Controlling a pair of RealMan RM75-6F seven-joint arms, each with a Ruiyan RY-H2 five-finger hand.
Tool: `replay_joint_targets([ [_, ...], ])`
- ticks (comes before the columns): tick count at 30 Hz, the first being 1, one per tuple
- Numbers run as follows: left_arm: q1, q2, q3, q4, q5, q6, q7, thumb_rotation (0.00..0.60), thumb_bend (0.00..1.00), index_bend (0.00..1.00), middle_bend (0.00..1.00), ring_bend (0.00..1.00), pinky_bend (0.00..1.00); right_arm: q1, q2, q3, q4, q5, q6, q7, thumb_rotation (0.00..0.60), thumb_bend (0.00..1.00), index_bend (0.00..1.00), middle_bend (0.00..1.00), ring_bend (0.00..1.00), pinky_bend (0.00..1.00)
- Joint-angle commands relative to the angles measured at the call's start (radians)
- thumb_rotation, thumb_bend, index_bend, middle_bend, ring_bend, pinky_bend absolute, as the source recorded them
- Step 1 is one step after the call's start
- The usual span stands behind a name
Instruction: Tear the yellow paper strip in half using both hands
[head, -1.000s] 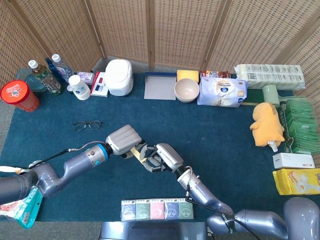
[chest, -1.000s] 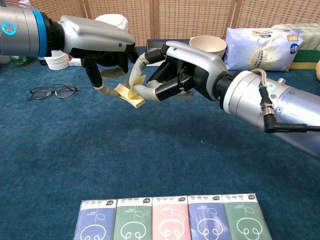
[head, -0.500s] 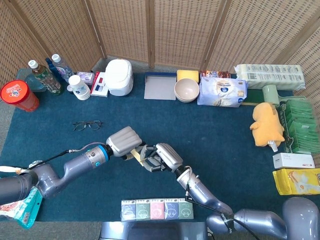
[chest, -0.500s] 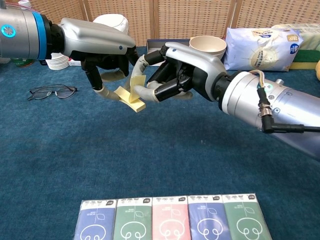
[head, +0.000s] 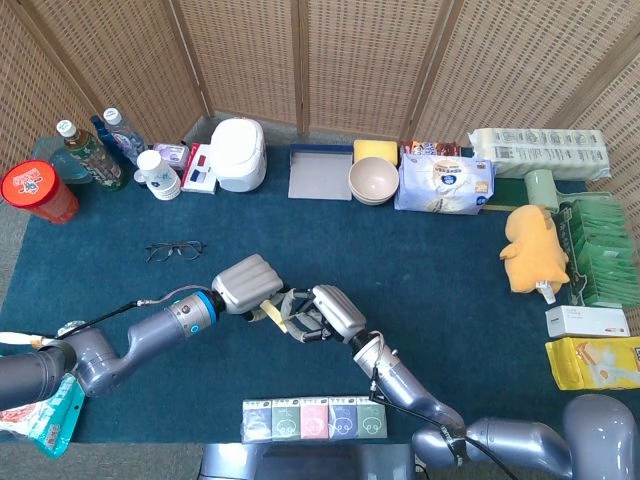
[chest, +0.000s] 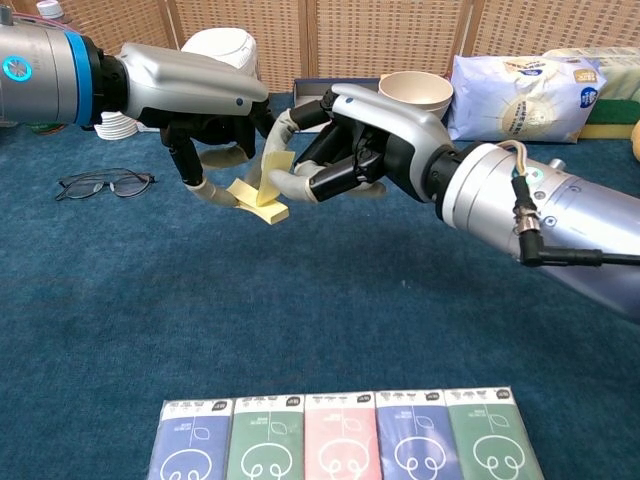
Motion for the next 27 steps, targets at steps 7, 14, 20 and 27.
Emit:
replay_joint_targets([
  [7,0.003,-0.001,0.006,0.011,-0.001,-0.003,-0.001,0.600,0.35,0.63,0.81,0.89,0.97,-0.003,-0.003,-0.003,0.004,0.001,0.002,0.001,0.600,0.47,0.79,1.00,1.00,1.00],
  [14,0.009,-0.004,0.014,0.025,-0.002,-0.003,0.002,0.600,0.35,0.64,0.81,0.89,0.97,-0.006,-0.004,-0.003,0.007,0.001,0.005,0.004,0.600,0.48,0.82,1.00,1.00,1.00],
  [20,0.017,-0.005,0.020,0.041,-0.008,-0.003,0.003,0.600,0.35,0.64,0.81,0.89,0.97,-0.010,-0.001,-0.005,0.007,0.000,0.007,0.009,0.600,0.48,0.83,1.00,1.00,1.00],
  [27,0.029,0.000,0.028,0.061,-0.014,0.001,0.003,0.600,0.35,0.64,0.81,0.89,0.97,-0.021,0.014,-0.008,0.005,-0.001,0.015,0.011,0.600,0.48,0.83,1.00,1.00,1.00],
])
